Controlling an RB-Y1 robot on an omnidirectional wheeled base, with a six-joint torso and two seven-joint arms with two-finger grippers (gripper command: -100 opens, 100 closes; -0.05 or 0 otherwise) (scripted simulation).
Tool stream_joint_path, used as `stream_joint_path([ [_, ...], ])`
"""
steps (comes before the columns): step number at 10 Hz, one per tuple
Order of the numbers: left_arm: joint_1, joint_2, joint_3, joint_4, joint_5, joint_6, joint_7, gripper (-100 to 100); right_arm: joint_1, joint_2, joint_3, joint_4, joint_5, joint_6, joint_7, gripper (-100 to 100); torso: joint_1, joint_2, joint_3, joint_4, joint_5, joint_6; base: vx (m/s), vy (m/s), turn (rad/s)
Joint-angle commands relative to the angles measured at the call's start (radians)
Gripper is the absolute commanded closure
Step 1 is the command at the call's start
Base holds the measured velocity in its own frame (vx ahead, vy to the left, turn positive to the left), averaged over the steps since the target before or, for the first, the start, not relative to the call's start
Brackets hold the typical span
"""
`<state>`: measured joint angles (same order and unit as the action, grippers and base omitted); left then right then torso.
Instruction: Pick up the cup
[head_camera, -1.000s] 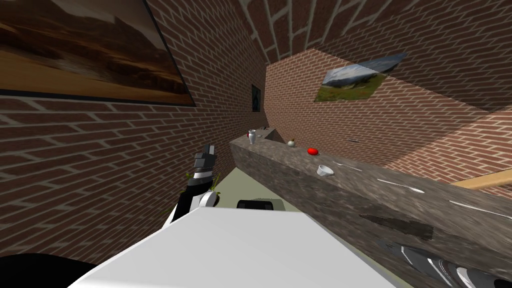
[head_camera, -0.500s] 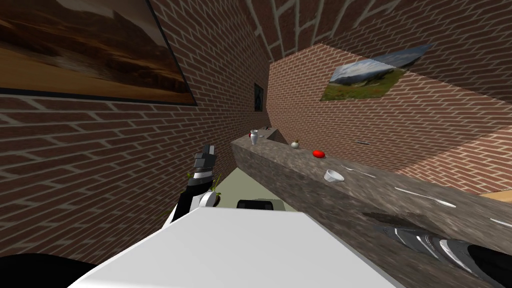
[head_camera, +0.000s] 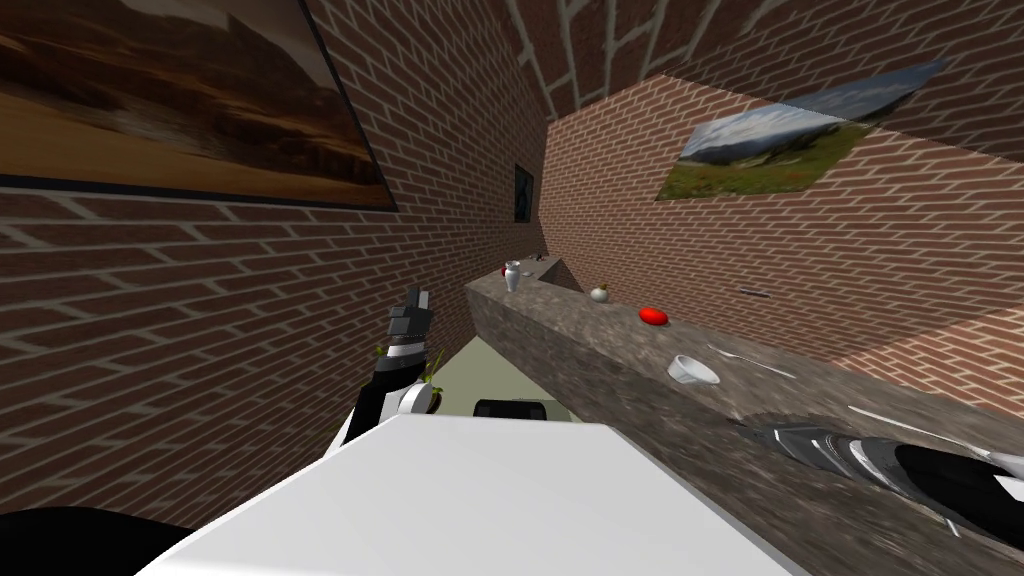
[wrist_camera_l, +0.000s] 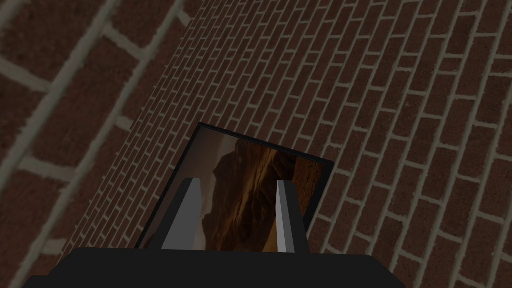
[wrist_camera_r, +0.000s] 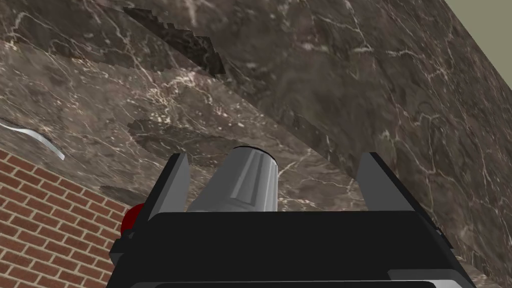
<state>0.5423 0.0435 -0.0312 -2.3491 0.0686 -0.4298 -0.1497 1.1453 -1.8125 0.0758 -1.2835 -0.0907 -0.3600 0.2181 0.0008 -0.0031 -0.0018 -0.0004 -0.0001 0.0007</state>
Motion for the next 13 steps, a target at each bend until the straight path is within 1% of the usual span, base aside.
stream_joint_path([
  [1, 0.0, 0.0, 0.0, 0.0, 0.0, 0.0, 0.0, 0, 0.013, -0.038, -0.019, 0.009, -0.01, -0.012, 0.011, -100, 0.0, 0.0, 0.0, 0.0, 0.0, 0.0, 0.05, 0.004, 0.082],
  [2, 0.0, 0.0, 0.0, 0.0, 0.0, 0.0, 0.0, 0, 0.018, -0.038, -0.019, 0.009, -0.01, -0.012, 0.011, -100, 0.0, -0.001, 0.0, 0.0, 0.0, -0.001, 0.05, -0.004, 0.066],
  [3, 0.0, 0.0, 0.0, 0.0, 0.0, 0.0, 0.0, 0, 0.014, -0.068, -0.023, 0.014, -0.014, -0.02, 0.016, -100, 0.0, 0.0, 0.0, 0.0, 0.0, 0.0, 0.063, -0.014, 0.071],
  [4, 0.0, 0.0, 0.0, 0.0, 0.0, 0.0, 0.0, 0, 0.046, -0.068, -0.04, 0.014, -0.014, -0.02, 0.016, -100, -0.001, -0.001, -0.001, 0.0, 0.0, -0.001, 0.054, -0.015, 0.052],
  [5, 0.0, 0.0, 0.0, 0.0, 0.0, 0.0, 0.0, 0, 0.031, -0.068, -0.027, 0.014, -0.014, -0.02, 0.016, -100, -0.001, -0.001, 0.0, 0.0, 0.0, 0.0, 0.024, -0.003, -0.001],
  [6, 0.0, 0.0, 0.0, 0.0, 0.0, 0.0, 0.0, 0, 0.014, -0.068, -0.023, 0.014, -0.014, -0.02, 0.016, -100, 0.0, 0.001, 0.001, 0.0, 0.0, 0.0, 0.005, 0.004, -0.011],
  [7, 0.0, 0.0, 0.0, 0.0, 0.0, 0.0, 0.0, 0, 0.02, -0.109, -0.025, 0.011, -0.019, -0.036, 0.024, -100, 0.0, 0.003, 0.002, 0.001, 0.0, 0.0, 0.074, -0.014, 0.14],
  [8, 0.0, 0.0, 0.0, 0.0, 0.0, 0.0, 0.0, 0, 0.026, -0.12, -0.022, 0.004, -0.02, -0.044, 0.026, -100, -0.001, -0.001, 0.0, 0.0, 0.0, -0.001, 0.123, -0.038, 0.171],
  [9, 0.0, 0.0, 0.0, 0.0, 0.0, 0.0, 0.0, 0, 0.043, -0.12, -0.008, -0.02, -0.02, -0.057, 0.028, -100, -0.002, -0.004, -0.002, -0.001, 0.0, -0.001, 0.137, -0.081, 0.088],
  [10, 0.0, 0.0, 0.0, 0.0, 0.0, 0.0, 0.0, 0, 0.043, -0.12, -0.021, -0.02, 0.044, -0.057, 0.008, -100, -0.005, -0.005, -0.003, -0.001, -0.001, 0.0, 0.092, -0.071, 0.002],
  [11, 0.0, 0.0, 0.0, 0.0, 0.0, 0.0, 0.0, 0, 0.067, -0.12, -0.061, -0.02, 0.015, -0.057, 0.018, -100, -0.005, -0.004, -0.002, -0.001, -0.001, 0.0, 0.02, -0.037, -0.011],
  [12, 0.0, 0.0, 0.0, 0.0, 0.0, 0.0, 0.0, 0, 0.043, -0.12, -0.032, -0.02, 0.121, -0.057, -0.03, -100, -0.003, 0.001, 0.0, 0.0, -0.001, 0.0, -0.014, -0.013, -0.006],
  [13, 0.0, 0.0, 0.0, 0.0, 0.0, 0.0, 0.0, 0, -0.005, -0.12, -0.008, -0.02, 0.123, -0.057, -0.034, -100, -0.001, 0.003, 0.002, 0.001, 0.0, 0.0, -0.018, 0.0, -0.002],
])
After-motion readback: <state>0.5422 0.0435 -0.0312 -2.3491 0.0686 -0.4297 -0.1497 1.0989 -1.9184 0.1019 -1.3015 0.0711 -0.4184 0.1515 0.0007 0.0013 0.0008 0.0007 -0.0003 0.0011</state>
